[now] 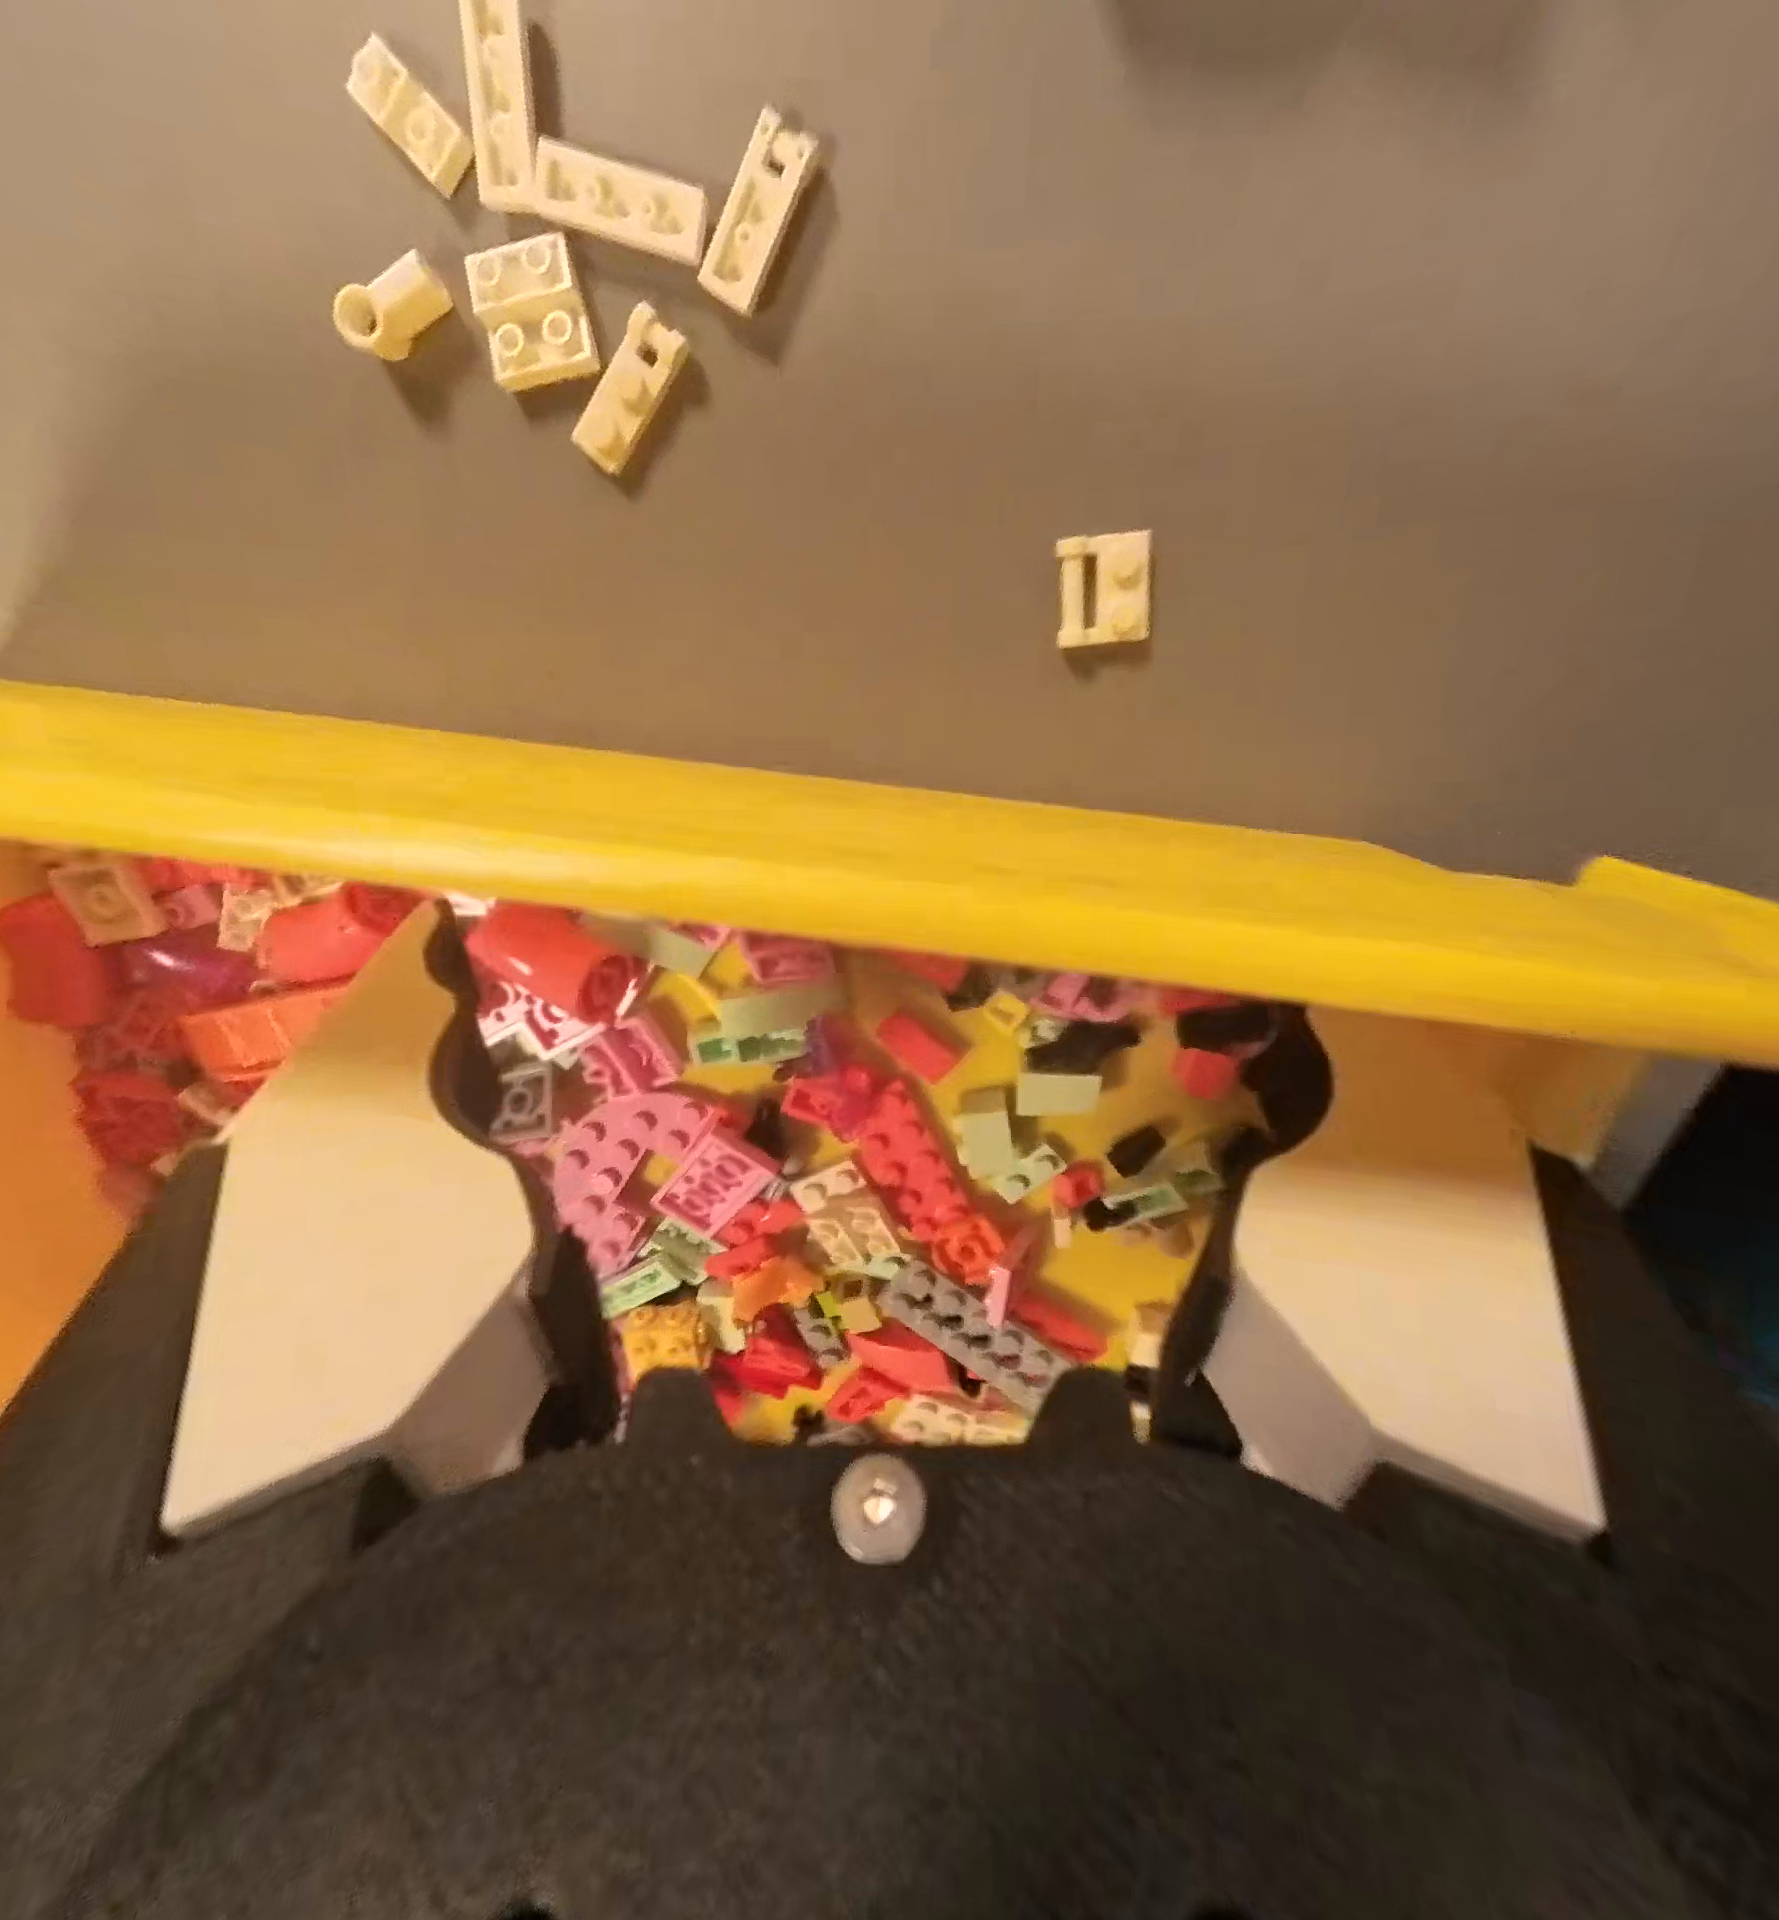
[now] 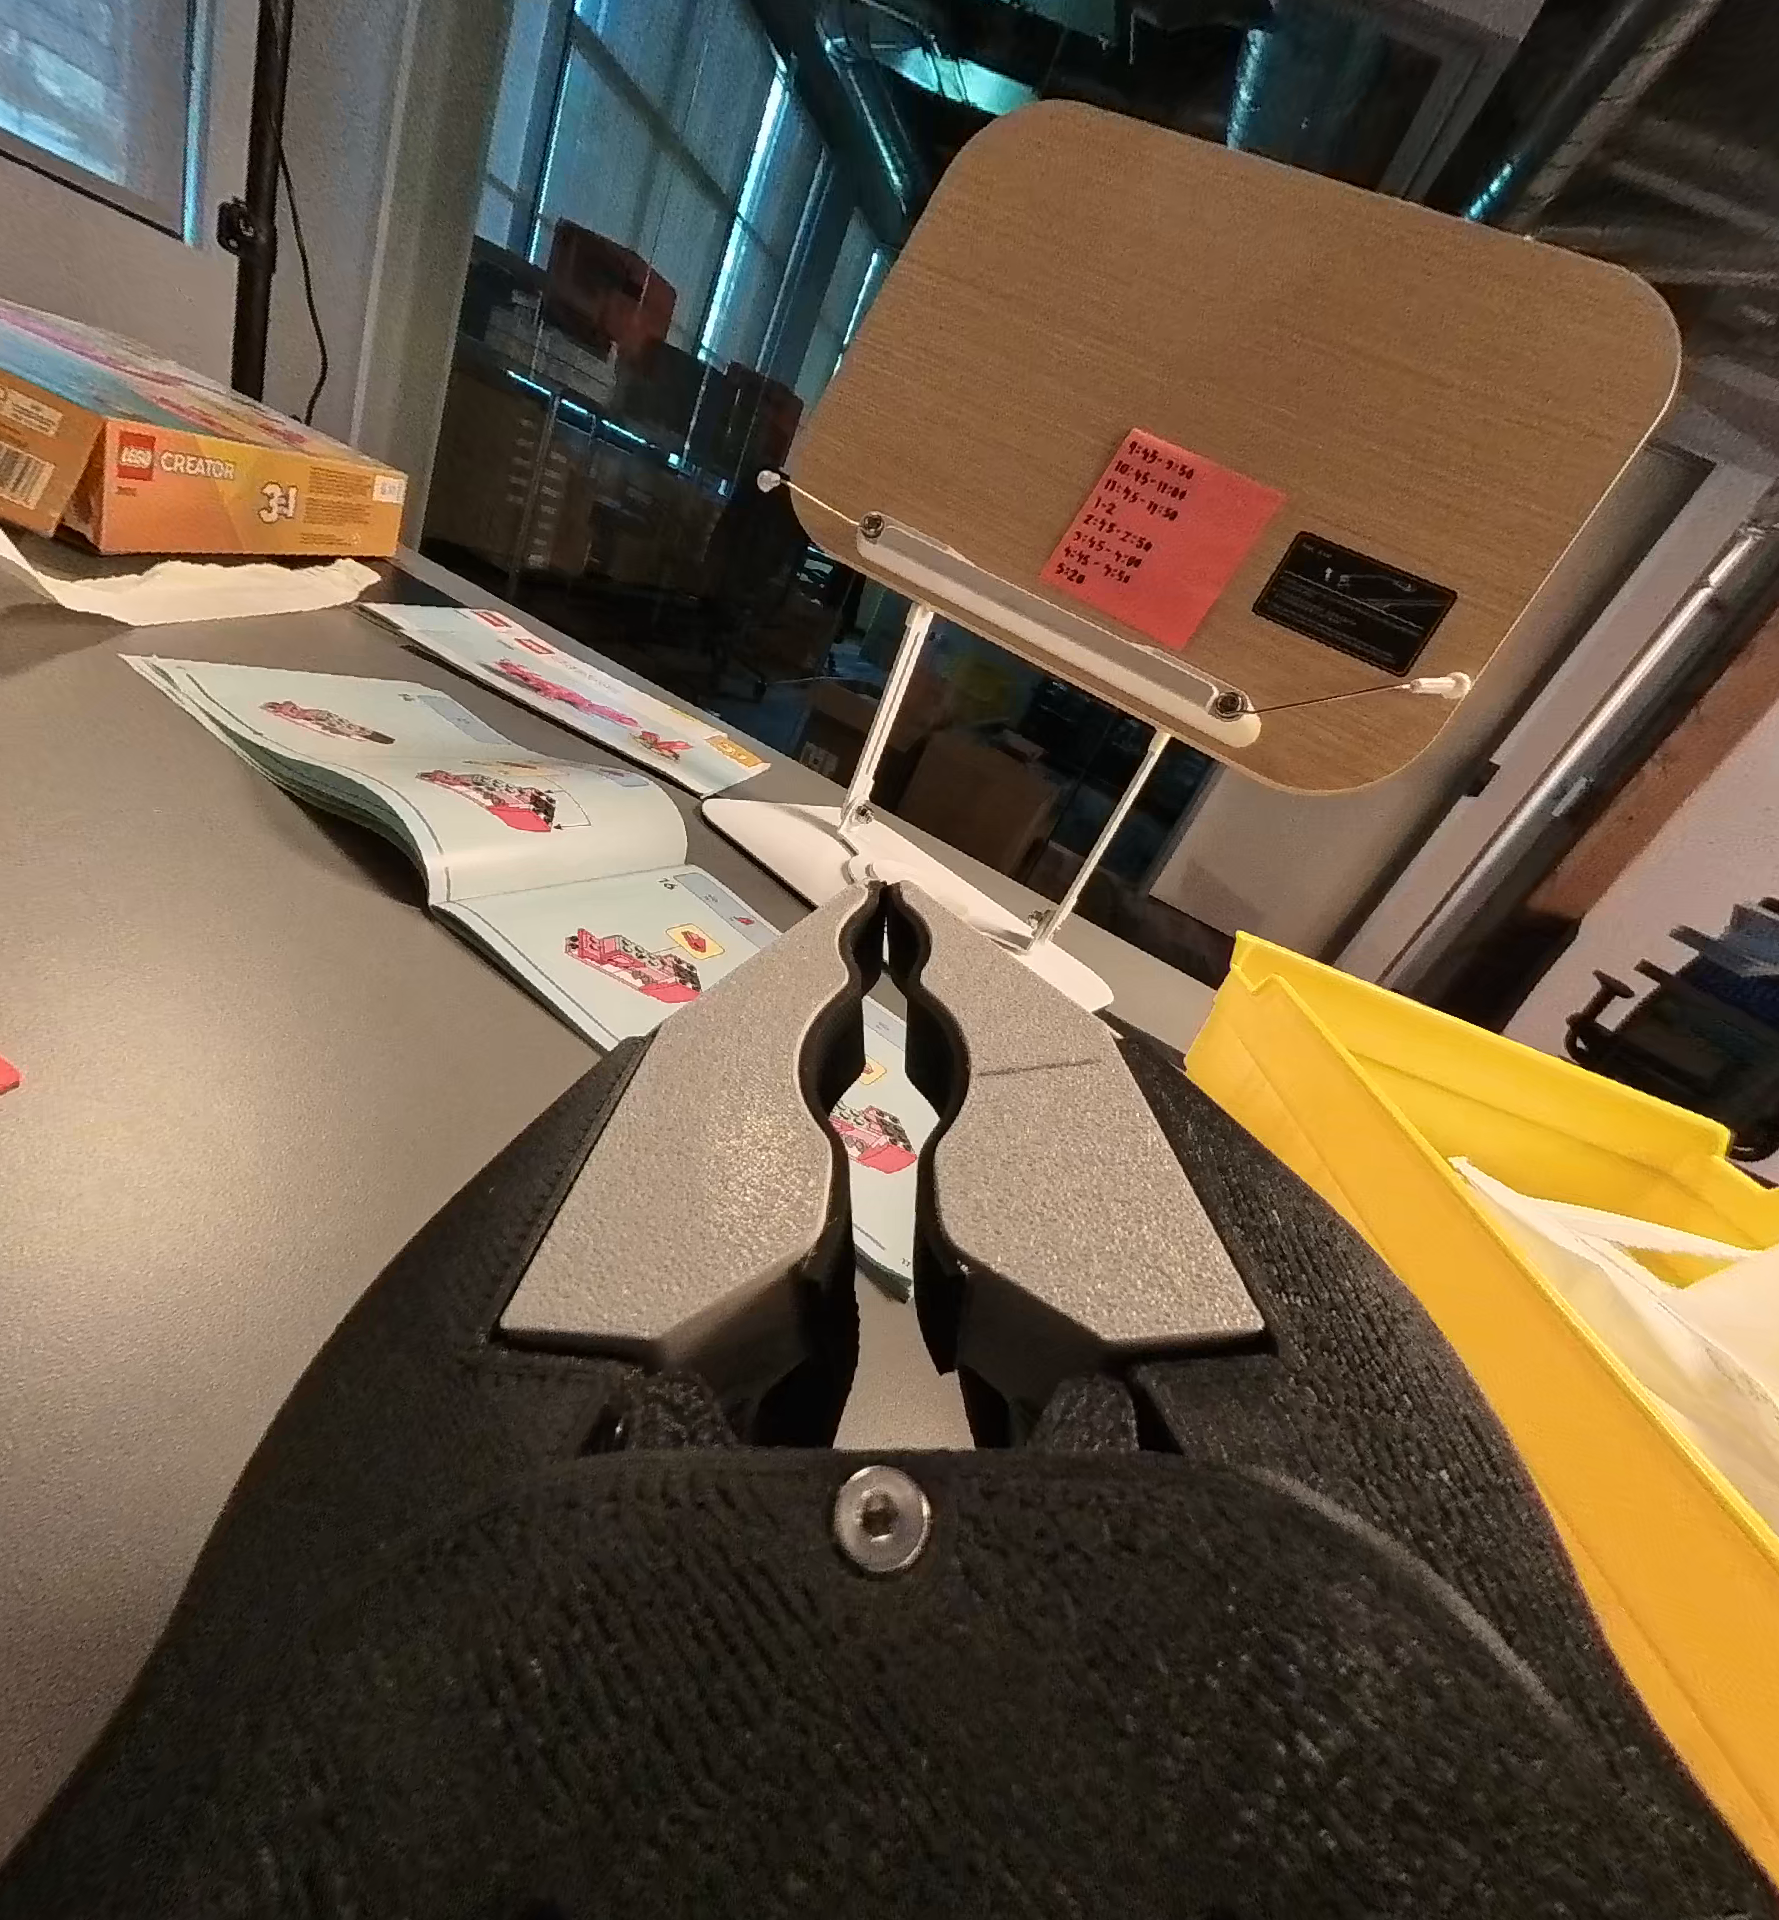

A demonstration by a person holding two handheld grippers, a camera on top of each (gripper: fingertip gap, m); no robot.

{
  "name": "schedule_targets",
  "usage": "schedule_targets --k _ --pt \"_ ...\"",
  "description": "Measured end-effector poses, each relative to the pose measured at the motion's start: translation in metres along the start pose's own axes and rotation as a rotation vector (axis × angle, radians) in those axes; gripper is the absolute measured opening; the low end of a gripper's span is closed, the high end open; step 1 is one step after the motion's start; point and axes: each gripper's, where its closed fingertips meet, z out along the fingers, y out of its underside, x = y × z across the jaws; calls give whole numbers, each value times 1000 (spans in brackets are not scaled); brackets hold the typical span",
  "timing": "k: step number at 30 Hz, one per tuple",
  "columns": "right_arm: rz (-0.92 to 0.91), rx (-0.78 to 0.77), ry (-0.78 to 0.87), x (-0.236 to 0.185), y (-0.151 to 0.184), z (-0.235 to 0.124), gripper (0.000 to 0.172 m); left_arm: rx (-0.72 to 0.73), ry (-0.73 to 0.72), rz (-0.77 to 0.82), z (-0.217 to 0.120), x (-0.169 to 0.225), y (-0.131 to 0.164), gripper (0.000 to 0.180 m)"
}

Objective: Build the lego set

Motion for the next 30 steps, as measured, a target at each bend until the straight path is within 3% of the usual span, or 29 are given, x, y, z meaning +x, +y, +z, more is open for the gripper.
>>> schedule_targets --k 2,7,12,15,17,23,24,26,27,30 --pt "1 0 0 0 0 0 0 -55 -50 2 4 -6 7 154" --pt "-2 -1 -2 0 0 0 0 -132 -231 -36 -12 -40 27 143" --pt "-2 -2 -5 -1 0 0 0 -191 -331 -221 -22 -77 60 146" --pt "3 0 -5 -1 0 0 0 -223 -489 -265 -39 -108 80 129" --pt "11 1 -2 1 0 0 0 -178 -518 -322 -51 -121 82 119" --pt "6 -1 -2 0 0 0 0 24 -342 -539 -57 -139 62 84" --pt "5 -1 -3 0 0 0 0 51 -285 -549 -53 -138 56 68" --pt "5 -1 -3 0 0 0 0 129 -164 -527 -44 -133 37 8" --pt "6 0 -4 0 0 0 0 157 -139 -520 -40 -133 30 0" --pt "5 0 -5 0 0 0 0 151 -151 -475 -30 -139 19 0"
